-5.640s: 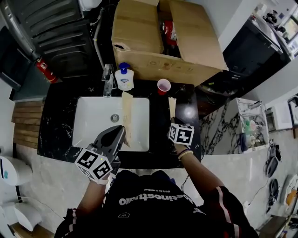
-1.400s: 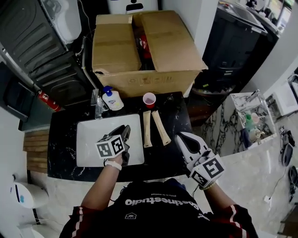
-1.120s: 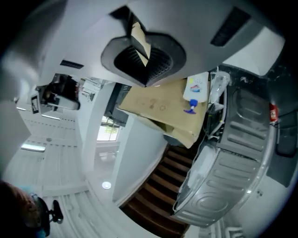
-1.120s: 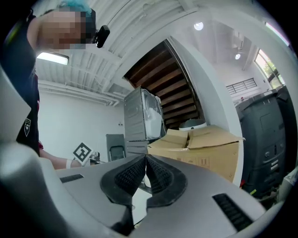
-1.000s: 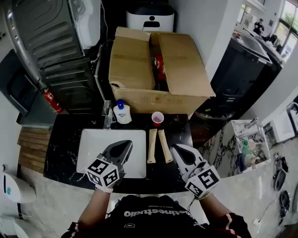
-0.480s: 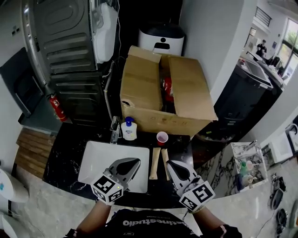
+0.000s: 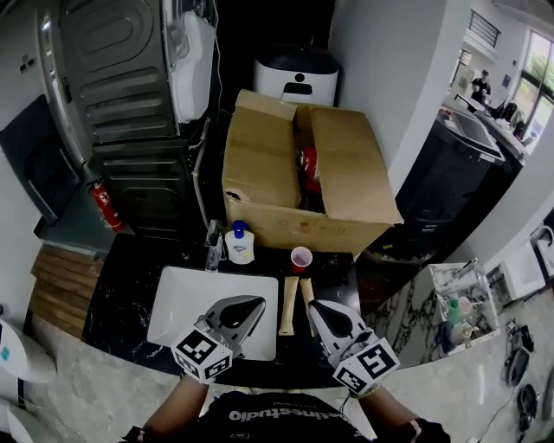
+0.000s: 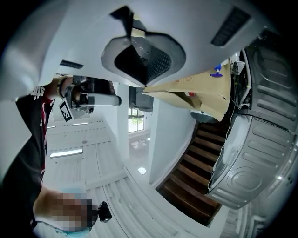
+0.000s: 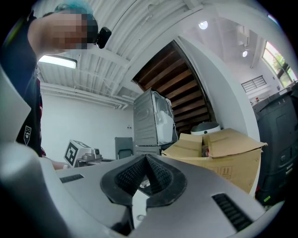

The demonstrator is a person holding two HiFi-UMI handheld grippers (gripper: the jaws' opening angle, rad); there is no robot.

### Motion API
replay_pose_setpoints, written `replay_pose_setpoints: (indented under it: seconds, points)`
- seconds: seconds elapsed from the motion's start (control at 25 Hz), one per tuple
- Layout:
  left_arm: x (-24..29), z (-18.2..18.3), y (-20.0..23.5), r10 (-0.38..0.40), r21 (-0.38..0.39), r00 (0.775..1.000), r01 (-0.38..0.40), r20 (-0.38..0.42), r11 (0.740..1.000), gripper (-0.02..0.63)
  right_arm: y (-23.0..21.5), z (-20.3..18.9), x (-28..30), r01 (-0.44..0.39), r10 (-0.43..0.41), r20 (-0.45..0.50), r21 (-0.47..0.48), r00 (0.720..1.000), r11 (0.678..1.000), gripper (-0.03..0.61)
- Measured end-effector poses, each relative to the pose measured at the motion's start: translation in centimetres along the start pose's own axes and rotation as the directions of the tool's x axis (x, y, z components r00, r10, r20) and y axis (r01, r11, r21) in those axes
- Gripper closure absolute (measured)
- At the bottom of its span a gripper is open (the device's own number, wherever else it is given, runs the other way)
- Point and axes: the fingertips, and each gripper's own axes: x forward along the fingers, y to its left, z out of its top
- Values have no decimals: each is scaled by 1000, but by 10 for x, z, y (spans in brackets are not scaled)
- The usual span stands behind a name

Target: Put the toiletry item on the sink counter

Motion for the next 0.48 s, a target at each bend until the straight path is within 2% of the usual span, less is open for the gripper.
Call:
replay_pose_setpoints:
  seconds: [0.48]
  points:
    - [7,2,-2,-22,-11,1000,22,13,1000,600,-5,-3,-4,21,-21,-4,-2,1000,1000,541]
